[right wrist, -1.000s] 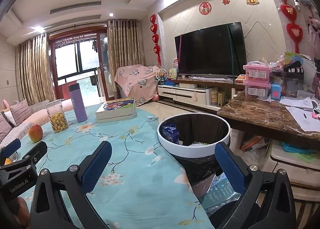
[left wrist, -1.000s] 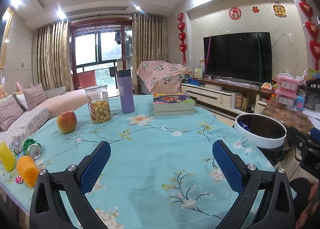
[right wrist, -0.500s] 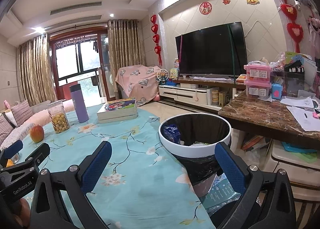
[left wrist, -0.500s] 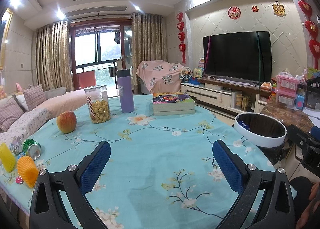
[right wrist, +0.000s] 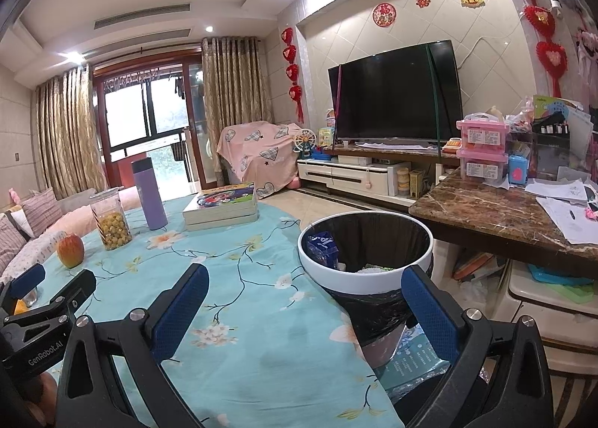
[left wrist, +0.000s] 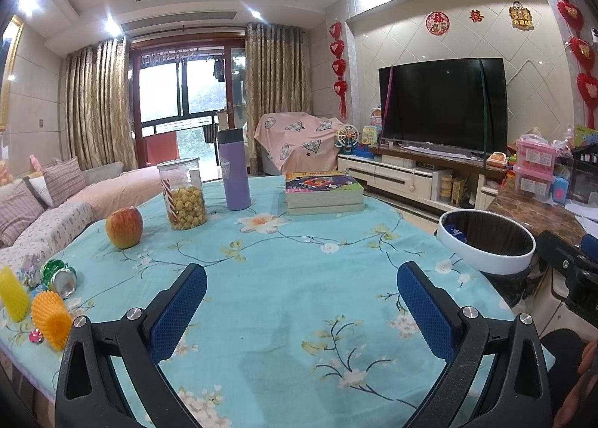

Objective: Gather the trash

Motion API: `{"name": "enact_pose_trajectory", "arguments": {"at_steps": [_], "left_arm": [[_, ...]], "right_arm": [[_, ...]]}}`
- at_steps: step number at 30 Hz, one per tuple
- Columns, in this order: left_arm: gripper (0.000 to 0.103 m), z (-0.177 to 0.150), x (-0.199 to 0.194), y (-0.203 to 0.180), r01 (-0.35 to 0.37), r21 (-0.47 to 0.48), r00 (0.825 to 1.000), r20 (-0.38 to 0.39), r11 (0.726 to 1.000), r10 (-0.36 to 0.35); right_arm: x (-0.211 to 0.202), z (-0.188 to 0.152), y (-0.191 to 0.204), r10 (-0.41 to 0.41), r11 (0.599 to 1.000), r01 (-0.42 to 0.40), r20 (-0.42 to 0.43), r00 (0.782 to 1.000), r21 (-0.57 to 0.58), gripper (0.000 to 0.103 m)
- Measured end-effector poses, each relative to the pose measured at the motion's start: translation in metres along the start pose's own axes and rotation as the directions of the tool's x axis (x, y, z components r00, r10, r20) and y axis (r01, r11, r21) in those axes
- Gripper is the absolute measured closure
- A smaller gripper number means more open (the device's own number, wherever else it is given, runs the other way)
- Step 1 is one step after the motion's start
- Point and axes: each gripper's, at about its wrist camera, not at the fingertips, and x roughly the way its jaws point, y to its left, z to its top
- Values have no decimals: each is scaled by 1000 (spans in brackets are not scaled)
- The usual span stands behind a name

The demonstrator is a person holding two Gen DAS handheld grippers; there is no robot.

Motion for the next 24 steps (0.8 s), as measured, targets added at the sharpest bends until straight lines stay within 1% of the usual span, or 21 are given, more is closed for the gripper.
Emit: {"name": "enact_pose_trajectory", "arguments": {"at_steps": [24], "left_arm": [[0, -2, 3, 2, 13, 9, 1000, -10, 1000, -13]], "right_arm": [[-2, 0, 6, 10, 1000, -10, -2, 1000, 10, 0]]}}
